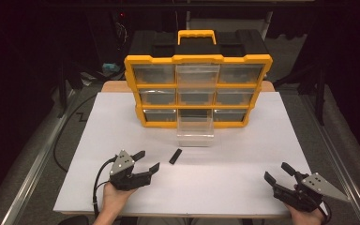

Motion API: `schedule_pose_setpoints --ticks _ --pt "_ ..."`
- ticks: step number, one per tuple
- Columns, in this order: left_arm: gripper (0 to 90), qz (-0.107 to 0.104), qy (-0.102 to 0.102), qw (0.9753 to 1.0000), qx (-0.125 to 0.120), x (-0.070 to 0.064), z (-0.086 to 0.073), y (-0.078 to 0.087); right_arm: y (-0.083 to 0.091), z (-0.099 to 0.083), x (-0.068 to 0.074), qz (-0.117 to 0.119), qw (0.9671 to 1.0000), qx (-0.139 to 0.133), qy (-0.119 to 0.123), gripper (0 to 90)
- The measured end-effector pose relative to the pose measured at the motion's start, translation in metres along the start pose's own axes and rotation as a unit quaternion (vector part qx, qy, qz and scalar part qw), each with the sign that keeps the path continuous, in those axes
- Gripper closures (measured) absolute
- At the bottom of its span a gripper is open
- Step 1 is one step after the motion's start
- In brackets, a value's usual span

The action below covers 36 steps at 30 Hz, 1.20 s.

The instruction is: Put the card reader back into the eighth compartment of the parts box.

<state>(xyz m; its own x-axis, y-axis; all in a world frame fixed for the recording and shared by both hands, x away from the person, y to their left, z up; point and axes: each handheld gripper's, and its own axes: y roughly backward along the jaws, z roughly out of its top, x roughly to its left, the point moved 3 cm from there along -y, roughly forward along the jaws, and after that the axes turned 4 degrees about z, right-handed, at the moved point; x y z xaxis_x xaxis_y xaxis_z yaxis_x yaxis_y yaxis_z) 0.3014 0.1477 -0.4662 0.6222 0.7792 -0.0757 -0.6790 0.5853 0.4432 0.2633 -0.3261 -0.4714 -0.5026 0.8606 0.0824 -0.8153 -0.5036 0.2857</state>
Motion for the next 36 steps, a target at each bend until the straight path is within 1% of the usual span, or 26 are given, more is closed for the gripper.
schedule_pose_setpoints --ticks 6,7,14,22,24,26,27,28,29,32,33,34,36 --pt "30.3 -0.007 -0.001 0.9999 0.008 -0.005 0.004 -0.007 0.0 0.0 0.0 0.0 1.0 -0.002 0.001 25.4" --pt "30.6 -0.007 0.001 0.9999 0.013 -0.006 0.005 -0.01 0.0 0.0 0.0 0.0 1.0 -0.001 0.001 25.4" --pt "31.2 -0.006 0.0 0.9996 0.026 -0.008 0.012 -0.016 0.0 0.0 0.0 0.0 1.0 -0.002 0.002 25.4" --pt "32.4 -0.005 -0.008 0.9987 0.051 -0.012 0.02 -0.025 0.001 0.001 0.001 0.002 1.0 -0.003 0.0 25.4" --pt "33.2 -0.003 -0.01 0.9975 0.07 -0.013 0.023 -0.03 0.001 0.001 0.001 0.003 1.0 -0.003 0.0 25.4" --pt "34.3 -0.004 -0.009 0.997 0.077 -0.013 0.025 -0.032 0.001 0.001 0.001 0.003 1.0 -0.004 0.0 25.4" --pt "34.7 -0.004 -0.009 0.997 0.077 -0.013 0.025 -0.032 0.001 0.001 0.001 0.003 1.0 -0.004 0.0 25.4" --pt "36.0 -0.002 -0.009 0.9963 0.086 -0.013 0.027 -0.035 0.001 0.001 0.001 0.004 1.0 -0.003 0.0 25.4" --pt "37.4 0.001 -0.009 0.996 0.089 -0.014 0.028 -0.036 0.001 0.001 0.001 0.004 1.0 -0.003 0.0 25.5" --pt "38.4 0.0 -0.007 0.9939 0.11 -0.014 0.032 -0.04 0.001 0.001 0.001 0.003 1.0 -0.003 0.0 25.7" --pt "39.0 0.0 -0.008 0.9934 0.115 -0.014 0.033 -0.041 0.001 0.001 0.001 0.004 1.0 -0.002 -0.001 25.7" --pt "39.4 0.0 -0.008 0.9934 0.115 -0.014 0.033 -0.041 0.001 0.001 0.001 0.004 1.0 -0.002 -0.001 25.7" --pt "39.8 0.001 -0.011 0.9904 0.138 -0.015 0.036 -0.045 0.001 0.001 0.001 0.004 1.0 -0.004 0.0 25.7"
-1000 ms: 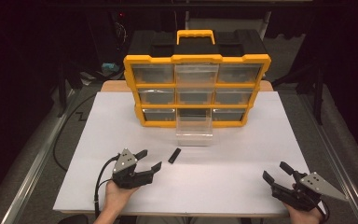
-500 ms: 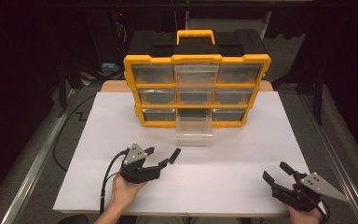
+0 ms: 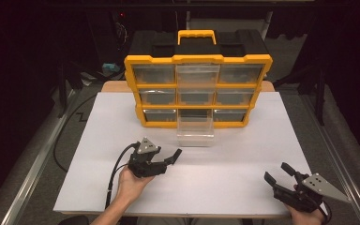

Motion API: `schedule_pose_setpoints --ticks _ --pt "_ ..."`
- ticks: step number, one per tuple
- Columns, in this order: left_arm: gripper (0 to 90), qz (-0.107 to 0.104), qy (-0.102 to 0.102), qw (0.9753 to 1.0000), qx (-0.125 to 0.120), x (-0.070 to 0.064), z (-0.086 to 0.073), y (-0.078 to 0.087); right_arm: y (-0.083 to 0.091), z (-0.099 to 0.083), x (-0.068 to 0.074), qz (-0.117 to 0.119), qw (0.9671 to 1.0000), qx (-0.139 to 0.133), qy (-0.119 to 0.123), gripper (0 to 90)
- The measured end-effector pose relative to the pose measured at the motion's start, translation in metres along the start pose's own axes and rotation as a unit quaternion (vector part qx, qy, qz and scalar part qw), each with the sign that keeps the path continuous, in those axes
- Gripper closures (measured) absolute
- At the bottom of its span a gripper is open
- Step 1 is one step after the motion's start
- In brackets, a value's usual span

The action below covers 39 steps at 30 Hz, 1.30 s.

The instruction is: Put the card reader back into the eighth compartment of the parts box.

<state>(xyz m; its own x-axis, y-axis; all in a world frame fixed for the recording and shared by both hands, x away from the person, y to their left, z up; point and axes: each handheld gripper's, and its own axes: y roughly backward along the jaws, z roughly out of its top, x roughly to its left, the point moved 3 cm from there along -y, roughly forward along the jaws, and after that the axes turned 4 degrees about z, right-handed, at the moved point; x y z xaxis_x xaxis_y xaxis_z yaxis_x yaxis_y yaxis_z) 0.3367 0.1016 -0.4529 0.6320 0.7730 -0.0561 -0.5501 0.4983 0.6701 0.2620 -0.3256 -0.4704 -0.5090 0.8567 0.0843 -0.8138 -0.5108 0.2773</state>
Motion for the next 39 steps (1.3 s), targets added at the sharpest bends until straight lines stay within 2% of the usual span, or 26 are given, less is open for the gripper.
schedule_pose_setpoints --ticks 5,6,11,12,13,16,17,18,23,26,28,29,31,33,36,39 --pt "40.1 -0.006 0.003 0.9992 0.04 0.0 0.007 -0.007 0.0 0.0 0.001 0.002 1.0 0.002 0.004 25.7" --pt "40.1 -0.006 0.003 0.9992 0.04 0.0 0.007 -0.007 0.0 0.0 0.001 0.0 1.0 0.003 0.001 25.8" --pt "40.2 -0.004 0.001 0.9964 0.085 -0.001 0.017 -0.02 0.0 0.0 0.001 0.003 1.0 0.002 0.002 26.1" --pt "40.2 -0.004 0.001 0.9964 0.085 -0.001 0.017 -0.02 0.0 0.0 0.001 0.003 1.0 0.002 0.002 26.1" --pt "40.0 -0.003 0.0 0.9948 0.102 0.0 0.02 -0.024 0.0 0.0 0.001 0.003 1.0 0.003 0.003 26.1" --pt "38.4 -0.003 0.004 0.9935 0.114 0.0 0.022 -0.028 0.0 0.0 0.001 0.003 1.0 0.004 0.004 26.2" --pt "37.6 0.0 -0.001 0.9914 0.131 0.001 0.023 -0.032 0.0 0.0 0.0 0.003 1.0 0.004 0.003 26.3" --pt "37.0 0.003 -0.004 0.9907 0.136 0.001 0.024 -0.034 0.0 0.0 0.0 0.003 1.0 0.004 0.003 26.3" --pt "36.9 0.01 -0.015 0.9882 0.152 -0.001 0.027 -0.04 0.0 0.001 0.001 0.005 1.0 -0.001 0.0 26.2" --pt "37.9 0.015 -0.02 0.9851 0.17 0.0 0.027 -0.046 0.0 0.001 0.001 0.007 1.0 0.003 -0.001 26.3" --pt "39.2 0.016 -0.016 0.9853 0.169 -0.001 0.027 -0.047 0.0 0.001 0.001 0.007 1.0 0.003 0.0 26.3" --pt "39.7 0.018 -0.015 0.9838 0.178 0.0 0.026 -0.05 0.0 0.001 0.001 0.007 1.0 0.004 0.0 26.4" --pt "40.3 0.018 -0.015 0.9833 0.18 -0.001 0.026 -0.052 0.0 0.001 0.001 0.007 1.0 0.004 0.0 26.3" --pt "42.3 0.02 -0.019 0.982 0.187 0.0 0.026 -0.054 -0.001 0.0 0.001 0.007 1.0 0.004 -0.001 26.4" --pt "43.8 0.022 -0.022 0.9815 0.189 -0.001 0.026 -0.056 -0.001 0.0 0.001 0.007 1.0 0.005 0.0 26.5" --pt "50.4 0.022 -0.035 0.9794 0.198 -0.004 0.029 -0.057 -0.001 0.0 0.001 0.004 1.0 0.006 0.0 26.6"
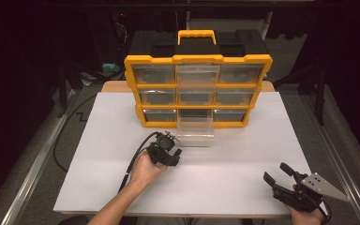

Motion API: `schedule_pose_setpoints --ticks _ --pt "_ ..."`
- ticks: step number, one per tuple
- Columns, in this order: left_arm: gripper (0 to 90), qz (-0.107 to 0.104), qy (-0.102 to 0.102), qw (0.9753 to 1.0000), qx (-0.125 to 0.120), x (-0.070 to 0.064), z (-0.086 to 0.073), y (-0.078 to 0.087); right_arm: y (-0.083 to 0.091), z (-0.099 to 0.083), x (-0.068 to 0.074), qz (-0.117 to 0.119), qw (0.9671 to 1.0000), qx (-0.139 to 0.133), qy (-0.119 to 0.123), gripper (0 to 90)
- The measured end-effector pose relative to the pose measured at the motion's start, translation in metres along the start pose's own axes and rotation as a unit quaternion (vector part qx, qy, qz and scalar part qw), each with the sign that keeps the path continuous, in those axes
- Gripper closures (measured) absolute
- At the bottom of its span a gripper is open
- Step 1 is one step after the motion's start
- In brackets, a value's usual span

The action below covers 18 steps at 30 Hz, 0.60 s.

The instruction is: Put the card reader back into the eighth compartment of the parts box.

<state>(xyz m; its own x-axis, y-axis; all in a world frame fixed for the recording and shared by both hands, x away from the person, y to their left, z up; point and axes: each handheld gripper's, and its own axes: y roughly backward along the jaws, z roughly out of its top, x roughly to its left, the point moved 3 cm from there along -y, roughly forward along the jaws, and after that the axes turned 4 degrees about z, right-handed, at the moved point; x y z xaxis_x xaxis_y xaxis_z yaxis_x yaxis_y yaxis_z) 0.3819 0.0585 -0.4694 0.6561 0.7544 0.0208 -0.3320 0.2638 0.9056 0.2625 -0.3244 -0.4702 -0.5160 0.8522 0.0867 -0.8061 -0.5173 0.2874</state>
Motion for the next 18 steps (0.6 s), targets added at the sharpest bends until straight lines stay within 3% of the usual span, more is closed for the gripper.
schedule_pose_setpoints --ticks 11,18 --pt "71.8 -0.009 -0.013 0.9998 0.007 -0.0048 0.0017 -0.0028 0.0 -0.0003 -0.0001 0.003 1.0 0.003 0.0 26.8" --pt "72.6 -0.013 -0.026 0.9995 0.011 -0.0034 0.0007 -0.0016 0.0002 -0.0002 0.0002 0.001 1.0 0.002 0.0 26.8"
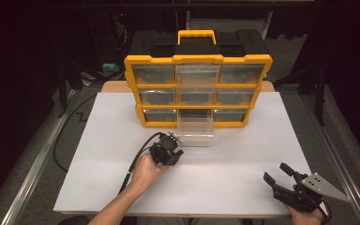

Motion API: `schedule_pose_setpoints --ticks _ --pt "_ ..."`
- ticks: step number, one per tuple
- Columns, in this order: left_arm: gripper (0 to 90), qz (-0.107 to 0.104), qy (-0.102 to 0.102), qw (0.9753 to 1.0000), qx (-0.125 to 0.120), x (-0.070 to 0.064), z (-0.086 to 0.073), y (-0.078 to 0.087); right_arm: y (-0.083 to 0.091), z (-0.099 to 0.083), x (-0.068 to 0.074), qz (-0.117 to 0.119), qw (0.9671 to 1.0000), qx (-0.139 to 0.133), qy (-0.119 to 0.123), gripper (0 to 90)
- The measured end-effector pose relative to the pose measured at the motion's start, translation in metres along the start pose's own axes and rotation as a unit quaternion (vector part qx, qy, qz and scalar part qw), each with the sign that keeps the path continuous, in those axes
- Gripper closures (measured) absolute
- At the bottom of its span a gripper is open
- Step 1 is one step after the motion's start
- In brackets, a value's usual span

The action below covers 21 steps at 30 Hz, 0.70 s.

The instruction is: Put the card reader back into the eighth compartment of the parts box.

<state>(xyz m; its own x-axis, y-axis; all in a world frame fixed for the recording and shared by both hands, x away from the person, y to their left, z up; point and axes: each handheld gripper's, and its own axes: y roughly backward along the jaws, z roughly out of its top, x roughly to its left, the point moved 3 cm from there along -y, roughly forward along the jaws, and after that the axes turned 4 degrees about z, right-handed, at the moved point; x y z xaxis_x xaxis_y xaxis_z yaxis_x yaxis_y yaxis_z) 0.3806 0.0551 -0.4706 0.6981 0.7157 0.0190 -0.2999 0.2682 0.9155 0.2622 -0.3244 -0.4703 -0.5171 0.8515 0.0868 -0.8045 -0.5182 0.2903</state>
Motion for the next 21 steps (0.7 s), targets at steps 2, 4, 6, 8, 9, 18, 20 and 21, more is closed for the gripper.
schedule_pose_setpoints --ticks 2,4,6,8,9,18,20,21 --pt "72.6 -0.002 -0.001 1.0 0.001 0.0 0.0 0.0 0.0 0.0 0.0 0.0 1.0 0.0 0.0 26.8" --pt "72.6 -0.003 -0.002 1.0 0.0 0.0 -0.001 0.0 0.0 0.0 0.0 0.001 1.0 -0.001 0.0 26.8" --pt "72.7 -0.008 -0.004 1.0 0.001 0.0 -0.002 0.001 0.0 0.0 0.0 0.0 1.0 0.0 0.001 26.8" --pt "72.7 -0.011 -0.011 0.9999 0.002 0.0 -0.003 0.003 0.0 0.0 0.0 0.001 1.0 0.001 0.001 26.8" --pt "72.7 -0.012 -0.011 0.9999 0.0 -0.001 -0.003 0.004 0.0 0.0 0.0 0.001 1.0 0.001 0.002 26.8" --pt "72.7 -0.03 -0.022 0.9993 -0.01 -0.006 -0.004 0.012 0.0 0.0 0.0 0.001 1.0 0.0 0.002 26.8" --pt "72.7 -0.034 -0.024 0.999 -0.015 -0.008 -0.005 0.015 0.0 0.0 0.0 0.002 1.0 -0.001 0.001 26.8" --pt "72.7 -0.035 -0.023 0.999 -0.015 -0.009 -0.005 0.017 0.0 0.0 0.0 0.001 1.0 0.0 0.001 26.8"
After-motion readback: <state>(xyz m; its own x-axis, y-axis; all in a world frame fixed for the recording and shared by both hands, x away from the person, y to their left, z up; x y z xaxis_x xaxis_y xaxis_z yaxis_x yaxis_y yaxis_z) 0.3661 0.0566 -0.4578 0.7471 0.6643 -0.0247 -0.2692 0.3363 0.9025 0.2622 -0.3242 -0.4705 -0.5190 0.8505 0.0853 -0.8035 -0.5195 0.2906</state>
